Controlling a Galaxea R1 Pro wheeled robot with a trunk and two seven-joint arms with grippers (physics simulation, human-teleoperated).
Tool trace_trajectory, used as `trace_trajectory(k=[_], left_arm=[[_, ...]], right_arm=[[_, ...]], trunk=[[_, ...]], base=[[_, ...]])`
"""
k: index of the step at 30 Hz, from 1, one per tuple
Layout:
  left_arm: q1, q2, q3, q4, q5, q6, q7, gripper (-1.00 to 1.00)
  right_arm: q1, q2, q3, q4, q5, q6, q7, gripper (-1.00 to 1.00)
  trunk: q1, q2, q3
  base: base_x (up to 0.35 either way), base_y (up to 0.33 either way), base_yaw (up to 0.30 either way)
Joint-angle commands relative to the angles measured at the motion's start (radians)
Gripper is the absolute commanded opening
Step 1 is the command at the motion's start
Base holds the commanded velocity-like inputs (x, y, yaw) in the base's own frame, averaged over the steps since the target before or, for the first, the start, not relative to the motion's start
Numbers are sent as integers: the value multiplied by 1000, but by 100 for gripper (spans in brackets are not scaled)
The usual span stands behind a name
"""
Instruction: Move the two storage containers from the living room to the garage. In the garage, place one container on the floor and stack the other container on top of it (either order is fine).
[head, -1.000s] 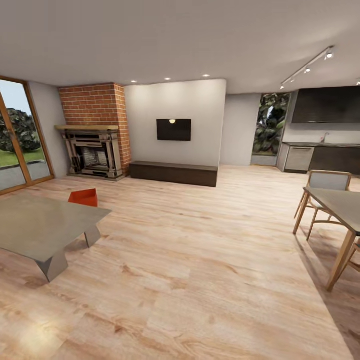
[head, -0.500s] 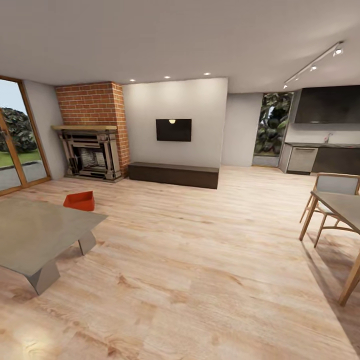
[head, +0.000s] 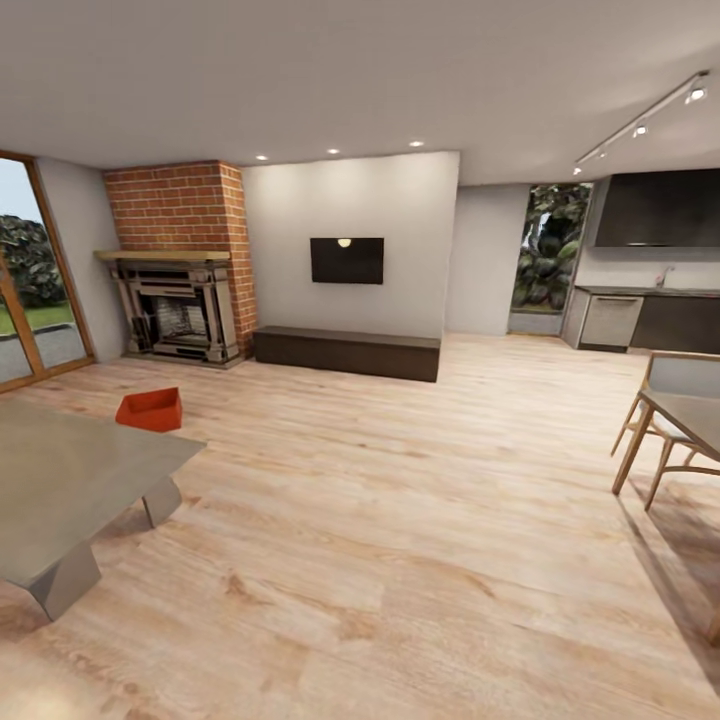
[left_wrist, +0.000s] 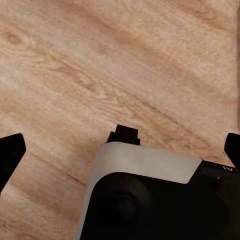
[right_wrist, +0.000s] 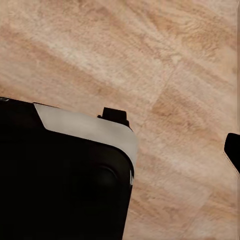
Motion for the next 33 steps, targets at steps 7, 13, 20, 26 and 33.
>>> trace_trajectory(k=[7,13,20,26,33], left_arm=[[-1,0,-2,1,7,-3,1,100],[-1,0,-2,1,7,-3,1,100],[-1,0,-2,1,7,-3,1,100],[-1,0,-2,1,7,-3,1,100],[-1,0,-2,1,7,-3,1,100]], right_arm=[[-1,-8,10,3,-8,-8,-8,100],[-1,-10,10,3,-8,-7,-7,100],[-1,-10,10,3,-9,-5,-8,100],[-1,-10,10,3,-9,-6,-7,100],[-1,-10,10,3,-9,-8,-8,100]], trunk=[[1,-1,-1],[1,-1,-1],[1,-1,-1],[1,-1,-1],[1,-1,-1]], base=[[324,0,0],[325,0,0],[324,0,0],[324,0,0],[324,0,0]])
